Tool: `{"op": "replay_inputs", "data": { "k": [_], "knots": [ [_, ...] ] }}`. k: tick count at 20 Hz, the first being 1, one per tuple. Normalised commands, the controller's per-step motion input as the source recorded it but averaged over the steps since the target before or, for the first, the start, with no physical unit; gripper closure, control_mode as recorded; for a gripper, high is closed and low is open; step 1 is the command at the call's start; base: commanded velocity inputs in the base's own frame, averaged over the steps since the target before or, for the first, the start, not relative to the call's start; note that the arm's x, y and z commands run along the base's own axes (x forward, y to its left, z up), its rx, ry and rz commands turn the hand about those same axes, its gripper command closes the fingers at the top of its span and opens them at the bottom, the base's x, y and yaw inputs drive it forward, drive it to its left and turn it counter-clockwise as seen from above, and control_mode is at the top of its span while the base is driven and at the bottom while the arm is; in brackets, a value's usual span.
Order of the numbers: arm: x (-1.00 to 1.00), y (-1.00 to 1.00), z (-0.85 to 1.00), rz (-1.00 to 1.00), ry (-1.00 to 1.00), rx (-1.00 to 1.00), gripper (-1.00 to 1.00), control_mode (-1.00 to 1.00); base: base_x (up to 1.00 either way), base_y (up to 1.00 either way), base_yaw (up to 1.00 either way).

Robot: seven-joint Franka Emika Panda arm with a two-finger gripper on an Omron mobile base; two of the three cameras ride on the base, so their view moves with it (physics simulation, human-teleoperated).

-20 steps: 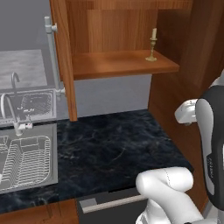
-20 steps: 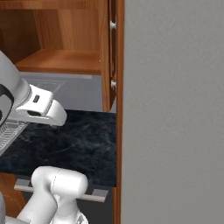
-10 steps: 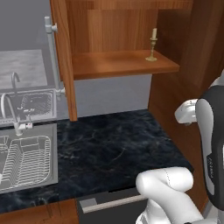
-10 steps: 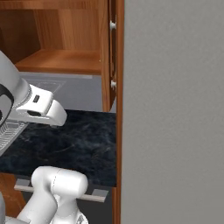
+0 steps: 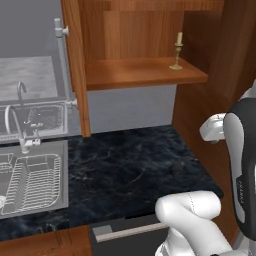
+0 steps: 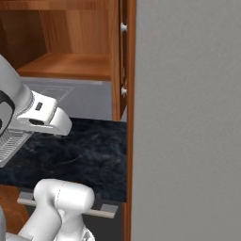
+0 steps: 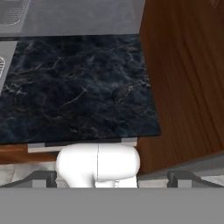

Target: Get the candle and the beer from the cabinet and move them to the dining counter.

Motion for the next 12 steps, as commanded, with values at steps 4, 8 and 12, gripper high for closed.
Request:
{"op": "replay_inputs", "data": {
  "k": [4,8,12],
  "knots": [
    [0.00,0.00,0.00,0.00,0.00,0.00,-1.00,1.00,-0.01,0.12,0.03],
    [0.00,0.08,0.00,0.01,0.00,0.00,-1.00,-1.00,0.00,0.02,0.01],
    [-0.14,0.10,0.19,0.00,-0.10,0.00,-1.00,-1.00,0.00,0.00,0.00]
  ]
}}
